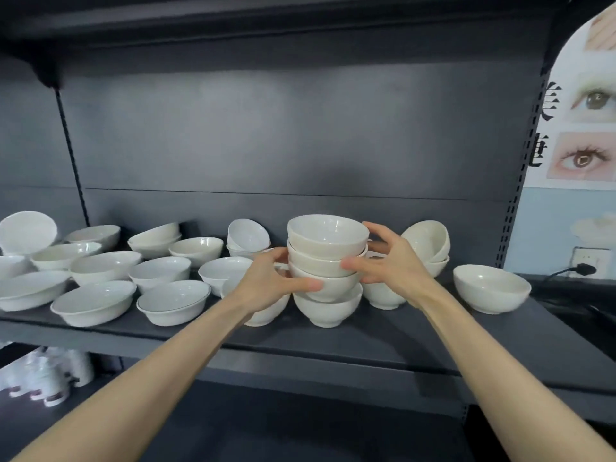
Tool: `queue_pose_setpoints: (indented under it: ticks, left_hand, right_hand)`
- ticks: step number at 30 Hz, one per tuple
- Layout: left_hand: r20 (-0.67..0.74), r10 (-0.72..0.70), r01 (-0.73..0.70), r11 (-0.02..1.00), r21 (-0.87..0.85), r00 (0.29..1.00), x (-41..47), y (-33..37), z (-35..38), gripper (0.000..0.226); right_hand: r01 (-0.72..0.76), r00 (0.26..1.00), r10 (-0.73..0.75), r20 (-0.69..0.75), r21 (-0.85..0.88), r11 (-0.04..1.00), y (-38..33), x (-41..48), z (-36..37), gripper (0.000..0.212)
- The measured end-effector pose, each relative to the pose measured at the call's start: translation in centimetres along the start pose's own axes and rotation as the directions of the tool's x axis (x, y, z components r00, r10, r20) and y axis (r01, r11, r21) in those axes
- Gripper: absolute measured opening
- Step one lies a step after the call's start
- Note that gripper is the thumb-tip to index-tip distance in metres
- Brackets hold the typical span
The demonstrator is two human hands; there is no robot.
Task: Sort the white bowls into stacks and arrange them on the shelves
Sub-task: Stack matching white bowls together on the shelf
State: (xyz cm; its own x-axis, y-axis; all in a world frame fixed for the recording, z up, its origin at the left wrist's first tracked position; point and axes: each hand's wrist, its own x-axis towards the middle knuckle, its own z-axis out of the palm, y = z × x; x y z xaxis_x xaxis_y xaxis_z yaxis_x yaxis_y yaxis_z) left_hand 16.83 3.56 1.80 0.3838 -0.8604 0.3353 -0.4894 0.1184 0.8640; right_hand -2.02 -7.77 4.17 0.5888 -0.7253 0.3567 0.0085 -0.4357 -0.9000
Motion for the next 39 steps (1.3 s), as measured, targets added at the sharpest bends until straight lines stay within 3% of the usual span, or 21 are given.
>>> queue_pose_setpoints:
  ticks: [4, 8, 15, 21, 27, 34, 39]
  left_hand:
    - [0.124, -0.014, 0.005, 0.997, 0.072, 0.992, 1.5, -1.7, -0.6, 0.07]
    - [0.138, -0.059, 0.032, 0.981, 0.19, 0.989, 2.6, -2.4, -0.6, 0.09]
    - [0.18, -0.105, 0.051, 0.959, 0.279, 0.978, 3.0, -2.4, -0.6, 0.088]
    - [0.209, -0.113, 0.037, 0.942, 0.334, 0.971, 3.4, -2.7, -0.4, 0.095]
    - [0.227, -0.117, 0.019, 0.92, 0.392, 0.967, 3.5, -2.7, -0.4, 0.094]
    - [0.285, -0.123, -0.016, 0.897, 0.441, 0.951, 3.1, -1.4, -0.6, 0.067]
    - [0.271, -0.127, -0.012, 0.889, 0.458, 0.954, 3.0, -1.2, -0.3, 0.084]
  right_hand:
    - [-0.05, 0.997, 0.049, -0.051, -0.016, 0.999, 0.5, -0.1, 1.2, 0.065]
    - [-0.096, 0.993, 0.093, -0.076, -0.032, 0.995, 1.2, -0.1, 1.5, 0.073]
    - [-0.119, 0.991, 0.113, -0.073, -0.09, 0.989, 1.4, 0.0, 1.6, 0.075]
    - [-0.149, 0.988, 0.146, -0.058, -0.055, 0.987, 2.2, -0.3, 1.7, 0.086]
    - [-0.132, 0.991, 0.131, -0.03, -0.01, 0.991, 2.7, -0.4, 1.9, 0.083]
    - [-0.117, 0.993, 0.117, 0.0, 0.0, 0.993, 2.2, -0.8, 1.8, 0.076]
    - [-0.111, 0.994, 0.111, -0.023, 0.019, 0.994, 2.7, -0.9, 1.8, 0.077]
